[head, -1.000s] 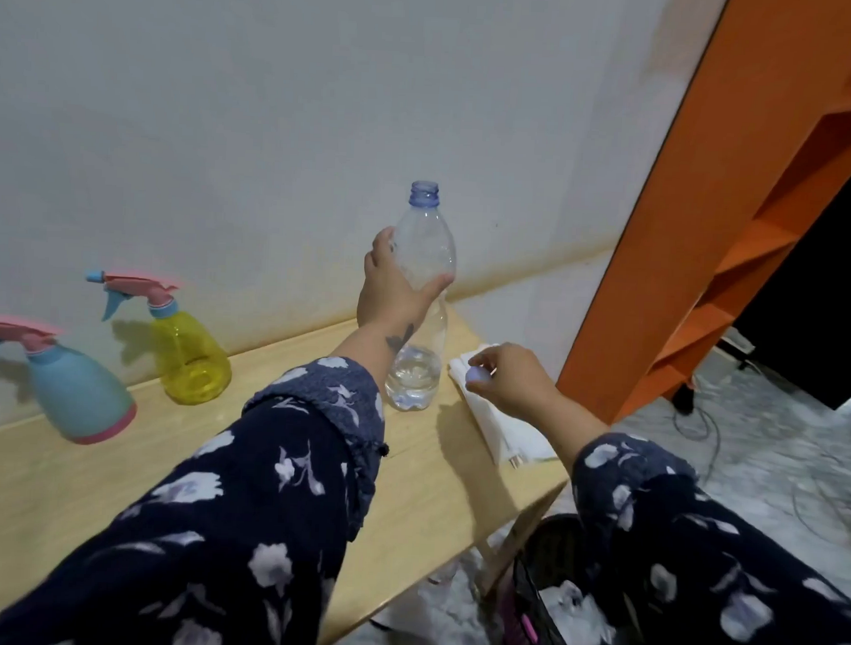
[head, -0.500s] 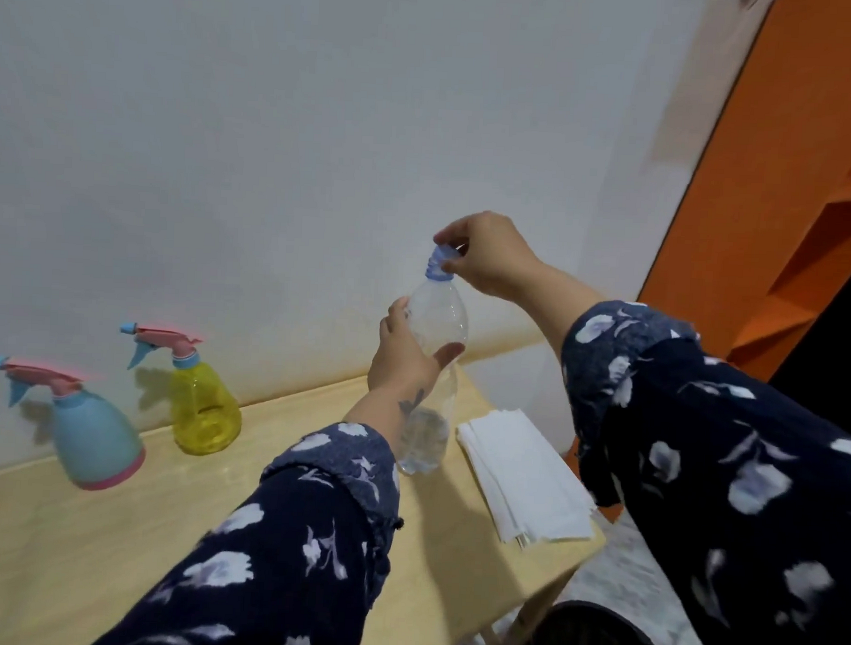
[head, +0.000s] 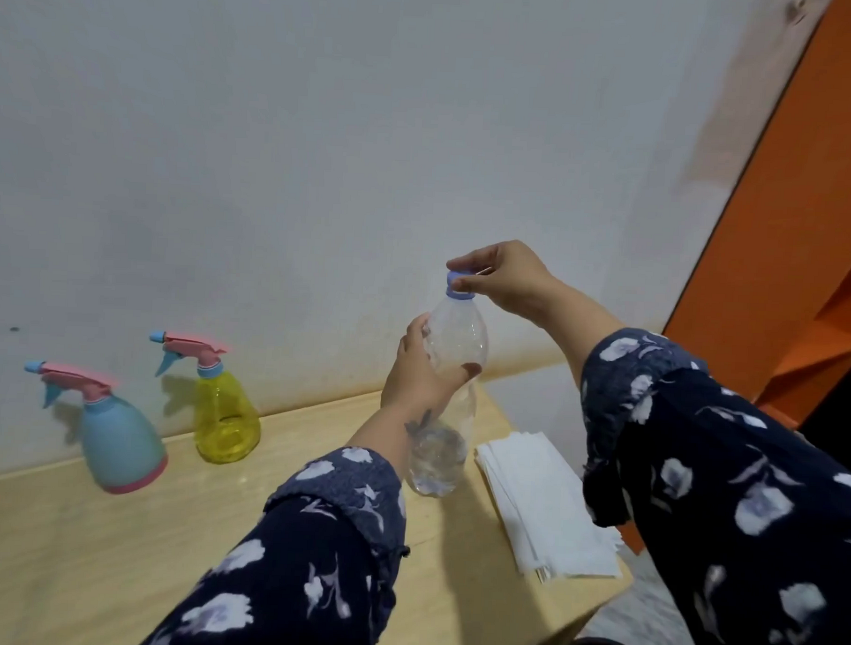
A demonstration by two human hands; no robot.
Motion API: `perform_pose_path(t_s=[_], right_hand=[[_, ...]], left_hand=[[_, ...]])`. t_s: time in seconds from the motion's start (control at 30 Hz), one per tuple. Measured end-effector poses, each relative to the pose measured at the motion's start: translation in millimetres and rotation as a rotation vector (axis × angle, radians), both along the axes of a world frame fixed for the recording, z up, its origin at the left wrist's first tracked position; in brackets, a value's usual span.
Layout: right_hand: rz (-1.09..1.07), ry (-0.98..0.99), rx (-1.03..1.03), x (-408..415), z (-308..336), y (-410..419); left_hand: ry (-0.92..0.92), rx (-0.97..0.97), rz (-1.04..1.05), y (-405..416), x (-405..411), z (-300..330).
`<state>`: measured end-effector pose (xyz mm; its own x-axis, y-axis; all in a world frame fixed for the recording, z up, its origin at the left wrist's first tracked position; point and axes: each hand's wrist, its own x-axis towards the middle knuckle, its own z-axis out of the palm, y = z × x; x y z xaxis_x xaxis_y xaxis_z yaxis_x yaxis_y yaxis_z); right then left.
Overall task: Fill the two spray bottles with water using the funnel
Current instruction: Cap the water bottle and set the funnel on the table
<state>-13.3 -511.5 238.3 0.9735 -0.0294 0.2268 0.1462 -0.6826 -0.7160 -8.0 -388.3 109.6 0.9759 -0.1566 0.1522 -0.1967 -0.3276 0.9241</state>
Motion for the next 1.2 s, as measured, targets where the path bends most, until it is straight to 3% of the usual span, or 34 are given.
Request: perform_pose_path(t_s=[0.13, 0.37, 0.5, 0.6, 0.73, 0.93, 1.2], right_hand=[[0.097, 0.117, 0.045, -5.0, -0.6, -5.6], [-0.102, -0.054, 0.245, -2.9, -24.5, 8.8], [0.005, 0.055, 0.374, -4.7, -37.8, 12.3], [-0.007, 0.005, 0.425, -3.6, -44.0, 11.1], [-0.127, -0.062, 0.394, -2.0, -46.5, 20.0], [0.013, 0.021, 0.441, -1.0, -45.7, 7.9], [-0.185, -0.114, 0.337, -2.6, -49.5, 23.1]], left_hand=[[0.023, -0.046, -0.050, 4.9, 0.5, 1.5], [0.011, -0.071, -0.057, 6.4, -1.8, -1.5], [0.020, -0.061, -0.068, 8.5, -1.3, -0.6], [0.012, -0.062, -0.069, 6.8, -3.5, -1.5], [0.012, -0.064, -0.058, 6.7, -4.7, -1.8], [0.023, -0.101, -0.080, 9.8, -5.3, 0.7], [0.015, -0.102, -0.052, 8.1, -8.3, -0.9]])
